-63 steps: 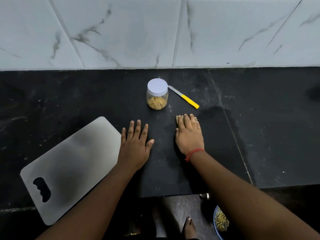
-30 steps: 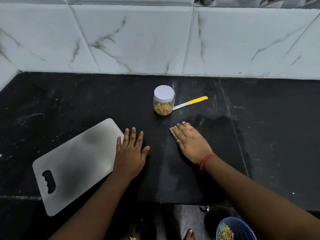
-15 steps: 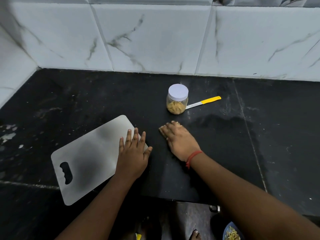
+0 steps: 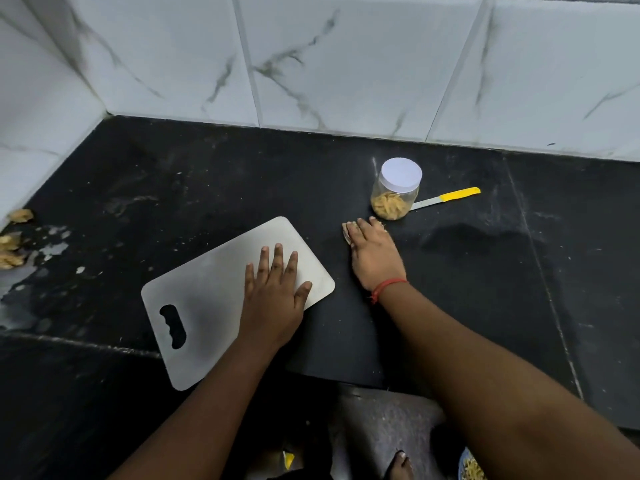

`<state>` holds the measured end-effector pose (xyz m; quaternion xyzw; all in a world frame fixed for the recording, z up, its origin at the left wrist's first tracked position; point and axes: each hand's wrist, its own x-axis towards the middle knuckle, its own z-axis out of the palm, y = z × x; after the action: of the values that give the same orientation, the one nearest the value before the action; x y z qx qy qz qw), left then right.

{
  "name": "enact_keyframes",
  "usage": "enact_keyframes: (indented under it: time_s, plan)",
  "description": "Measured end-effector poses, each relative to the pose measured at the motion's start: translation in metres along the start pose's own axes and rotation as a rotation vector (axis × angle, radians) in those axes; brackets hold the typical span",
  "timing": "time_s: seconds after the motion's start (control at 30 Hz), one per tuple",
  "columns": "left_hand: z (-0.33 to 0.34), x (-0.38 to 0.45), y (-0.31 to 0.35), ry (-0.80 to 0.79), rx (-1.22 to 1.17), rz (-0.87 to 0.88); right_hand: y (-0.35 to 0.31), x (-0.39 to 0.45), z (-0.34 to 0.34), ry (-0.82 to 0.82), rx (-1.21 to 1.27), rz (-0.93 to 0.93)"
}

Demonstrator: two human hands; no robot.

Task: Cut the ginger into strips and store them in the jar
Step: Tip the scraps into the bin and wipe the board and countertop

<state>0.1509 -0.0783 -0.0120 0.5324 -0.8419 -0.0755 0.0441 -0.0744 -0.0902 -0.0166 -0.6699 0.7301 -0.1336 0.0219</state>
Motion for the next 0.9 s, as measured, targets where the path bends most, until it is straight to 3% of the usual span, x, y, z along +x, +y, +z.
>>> enact_keyframes:
  time_s: [0.03, 0.13, 0.23, 0.33, 0.43, 0.53, 0.63, 0.73, 0.83, 0.9]
  plan:
    - [0.000, -0.001, -0.005, 0.002, -0.005, -0.008, -0.001, -0.001, 0.001, -0.027, -0.013, 0.017]
    - [0.001, -0.003, -0.013, 0.007, -0.012, -0.006, 0.000, -0.007, 0.006, -0.102, -0.024, -0.164]
    - [0.001, -0.008, -0.014, 0.014, -0.028, -0.014, 0.007, -0.008, -0.002, -0.100, -0.021, -0.015]
    - [0.001, -0.017, -0.009, 0.012, -0.033, -0.015, 0.003, -0.035, -0.003, -0.134, -0.023, -0.154]
    - [-0.001, -0.029, 0.002, 0.012, -0.056, -0.032, -0.002, -0.070, -0.004, -0.053, -0.021, -0.037]
    - [-0.003, -0.039, 0.021, 0.015, -0.058, -0.044, -0.008, -0.101, -0.005, -0.072, -0.060, -0.121]
    - [0.001, -0.051, 0.033, 0.009, -0.039, -0.037, -0.018, -0.116, -0.008, -0.028, -0.024, 0.010]
    - [0.001, -0.060, 0.038, 0.005, -0.019, -0.048, -0.022, -0.135, -0.008, -0.054, -0.048, -0.204]
    - [-0.001, -0.071, 0.041, 0.003, 0.000, -0.068, -0.023, -0.147, -0.012, -0.008, -0.005, -0.013]
    - [-0.004, -0.079, 0.040, 0.015, -0.010, -0.112, -0.034, -0.159, -0.008, -0.018, -0.027, -0.102]
